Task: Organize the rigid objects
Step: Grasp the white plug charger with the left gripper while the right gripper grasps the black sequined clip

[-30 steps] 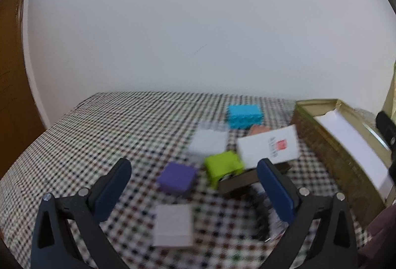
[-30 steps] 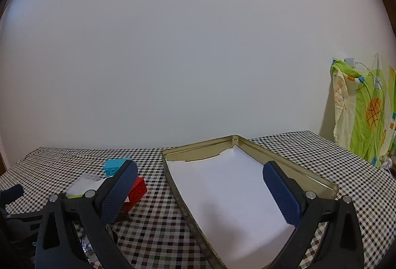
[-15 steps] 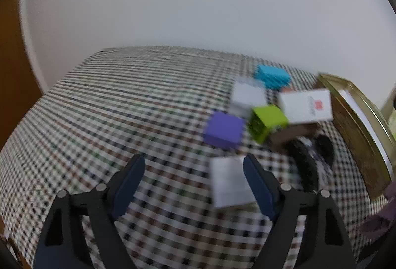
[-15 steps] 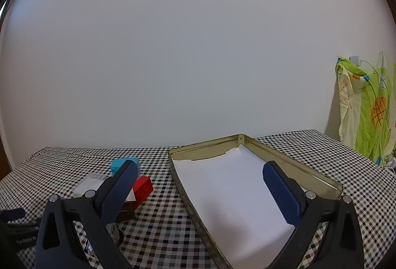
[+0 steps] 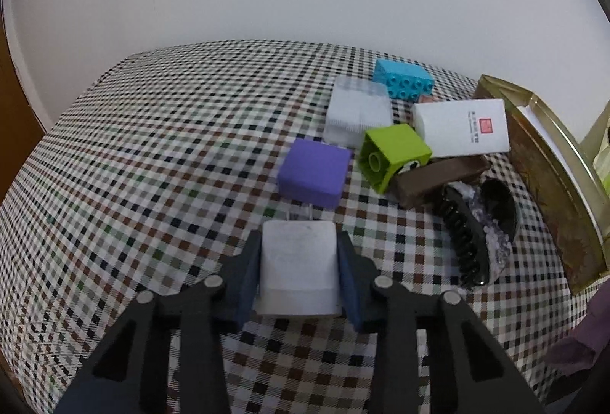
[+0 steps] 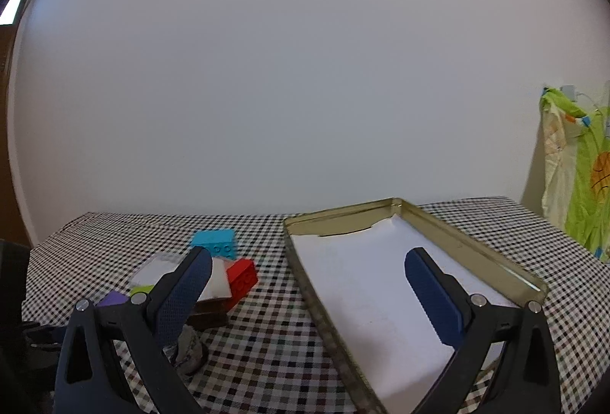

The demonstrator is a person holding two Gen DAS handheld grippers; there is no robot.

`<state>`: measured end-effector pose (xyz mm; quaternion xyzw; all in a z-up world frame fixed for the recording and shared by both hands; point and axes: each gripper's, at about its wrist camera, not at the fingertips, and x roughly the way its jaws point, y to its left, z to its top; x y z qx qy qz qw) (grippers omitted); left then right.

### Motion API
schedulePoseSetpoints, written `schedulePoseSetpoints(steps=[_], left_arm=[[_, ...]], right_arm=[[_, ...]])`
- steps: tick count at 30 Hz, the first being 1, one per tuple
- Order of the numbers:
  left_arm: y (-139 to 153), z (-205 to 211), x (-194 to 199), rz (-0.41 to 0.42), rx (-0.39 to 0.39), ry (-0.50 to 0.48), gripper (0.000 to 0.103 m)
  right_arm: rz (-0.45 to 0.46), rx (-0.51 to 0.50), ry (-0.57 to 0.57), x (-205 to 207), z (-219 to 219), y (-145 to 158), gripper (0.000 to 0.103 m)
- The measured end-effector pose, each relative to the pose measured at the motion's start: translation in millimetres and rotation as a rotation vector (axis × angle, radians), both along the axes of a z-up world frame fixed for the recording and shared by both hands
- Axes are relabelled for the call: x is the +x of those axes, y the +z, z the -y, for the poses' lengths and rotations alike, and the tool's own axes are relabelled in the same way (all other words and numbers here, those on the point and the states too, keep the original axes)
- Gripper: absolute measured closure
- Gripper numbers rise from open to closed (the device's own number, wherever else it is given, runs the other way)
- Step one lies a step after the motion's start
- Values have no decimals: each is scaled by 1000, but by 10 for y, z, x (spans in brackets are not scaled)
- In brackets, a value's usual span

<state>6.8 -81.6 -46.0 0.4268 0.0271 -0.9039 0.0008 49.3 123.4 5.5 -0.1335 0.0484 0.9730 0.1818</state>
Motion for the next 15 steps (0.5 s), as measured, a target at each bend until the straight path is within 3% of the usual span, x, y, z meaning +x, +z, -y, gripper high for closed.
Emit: schedulePoseSetpoints(steps=[3,7,9,15], left_arm=[[40,38,56,-21,14,5,66],[192,81,224,-93,-31,17,66],[241,147,268,-114,-29,31,66],[273,379,318,-139,-29,69,66]], right_arm=[[24,-31,58,-53,6,-22,1],[105,-89,196,-223,76,-107,1],[152,-100,247,-327,145,-155,6],[370,-134,417,-705,506,-378,15]])
